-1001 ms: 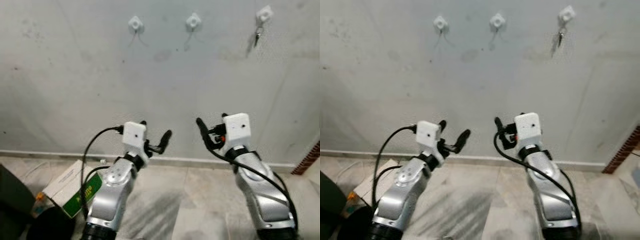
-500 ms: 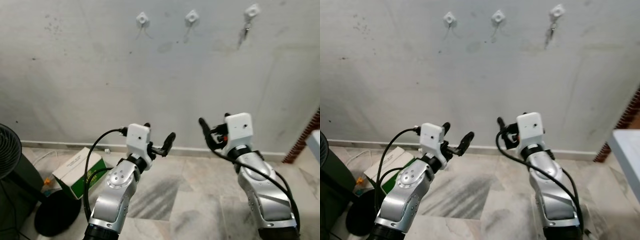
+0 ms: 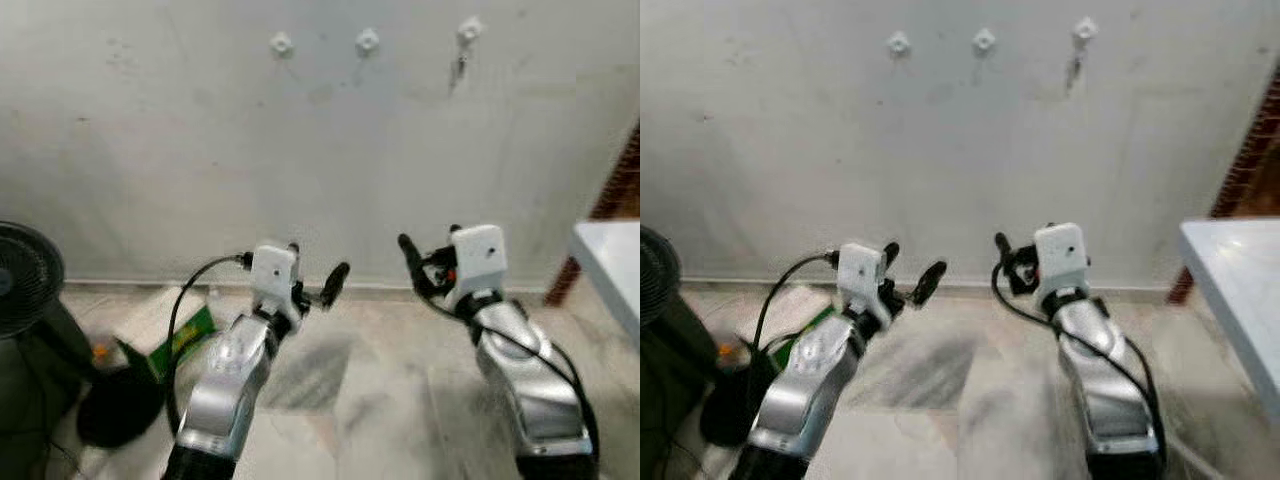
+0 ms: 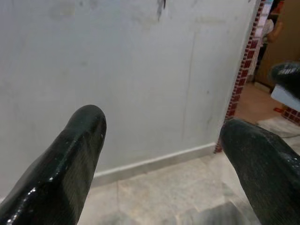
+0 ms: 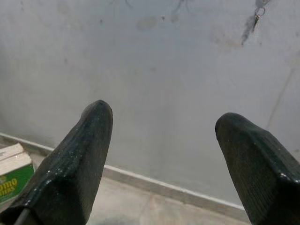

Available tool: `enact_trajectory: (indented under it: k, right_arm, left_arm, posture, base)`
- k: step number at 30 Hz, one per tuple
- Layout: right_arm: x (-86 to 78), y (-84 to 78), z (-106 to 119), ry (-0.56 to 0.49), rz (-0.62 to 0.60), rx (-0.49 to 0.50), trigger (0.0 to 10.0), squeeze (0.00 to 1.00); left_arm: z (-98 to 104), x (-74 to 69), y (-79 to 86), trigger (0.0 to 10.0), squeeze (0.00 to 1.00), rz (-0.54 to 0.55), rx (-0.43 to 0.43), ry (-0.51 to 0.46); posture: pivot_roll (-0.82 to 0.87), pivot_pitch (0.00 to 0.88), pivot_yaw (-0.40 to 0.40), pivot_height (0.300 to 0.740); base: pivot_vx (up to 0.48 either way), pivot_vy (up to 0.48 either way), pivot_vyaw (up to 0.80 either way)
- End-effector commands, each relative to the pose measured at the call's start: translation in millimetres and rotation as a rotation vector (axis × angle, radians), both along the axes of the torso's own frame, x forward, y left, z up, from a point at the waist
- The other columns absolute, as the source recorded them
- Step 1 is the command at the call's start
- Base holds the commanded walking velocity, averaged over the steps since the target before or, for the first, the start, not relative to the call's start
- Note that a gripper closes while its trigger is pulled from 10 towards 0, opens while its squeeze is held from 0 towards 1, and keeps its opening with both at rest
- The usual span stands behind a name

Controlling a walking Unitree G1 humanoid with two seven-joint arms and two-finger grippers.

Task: Hang keys on a hook

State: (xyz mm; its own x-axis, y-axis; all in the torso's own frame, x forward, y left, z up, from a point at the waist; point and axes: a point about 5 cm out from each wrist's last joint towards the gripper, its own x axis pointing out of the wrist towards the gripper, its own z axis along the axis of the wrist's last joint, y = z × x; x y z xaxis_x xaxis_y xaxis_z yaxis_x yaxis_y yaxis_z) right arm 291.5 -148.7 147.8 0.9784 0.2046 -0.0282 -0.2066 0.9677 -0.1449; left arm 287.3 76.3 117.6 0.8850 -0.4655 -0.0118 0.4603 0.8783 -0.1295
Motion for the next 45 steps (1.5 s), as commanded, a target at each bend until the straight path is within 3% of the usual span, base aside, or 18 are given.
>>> enact_trajectory:
  k: [1, 28, 37, 45]
  right_arm:
    - [1.5, 7.1, 3, 0.0, 0.021, -0.001, 10.0, 0.0]
    - [0.0, 9.1, 0, 0.013, 0.027, -0.023, 10.0, 0.0]
    - [0.6, 13.7, -1, 0.016, 0.036, -0.022, 10.0, 0.0]
    - [4.5, 28.7, -5, 0.016, 0.054, 0.007, 10.0, 0.0]
  left_arm:
    - [1, 3.7, 6.8, 10.0, 0.0, 0.03, 0.004, 0.002]
    - [0, 8.0, 7.5, 10.0, 0.0, 0.059, -0.035, 0.037]
    - [-1, 8.4, 7.7, 10.0, 0.0, 0.065, -0.04, 0.046]
    - [-2, 10.7, 3.9, 10.0, 0.0, 0.064, -0.048, 0.054]
  posture:
    - [-0.09, 0.0, 0.101, 0.74]
    - [-0.1, 0.0, 0.101, 0.74]
    - [-0.1, 0.0, 0.11, 0.74]
    - [-0.1, 0.0, 0.125, 0.74]
  base:
    - [0.0, 0.0, -0.56]
    - [0.0, 0.0, -0.79]
    - [0.0, 0.0, -0.8]
    - [0.0, 0.0, -0.8]
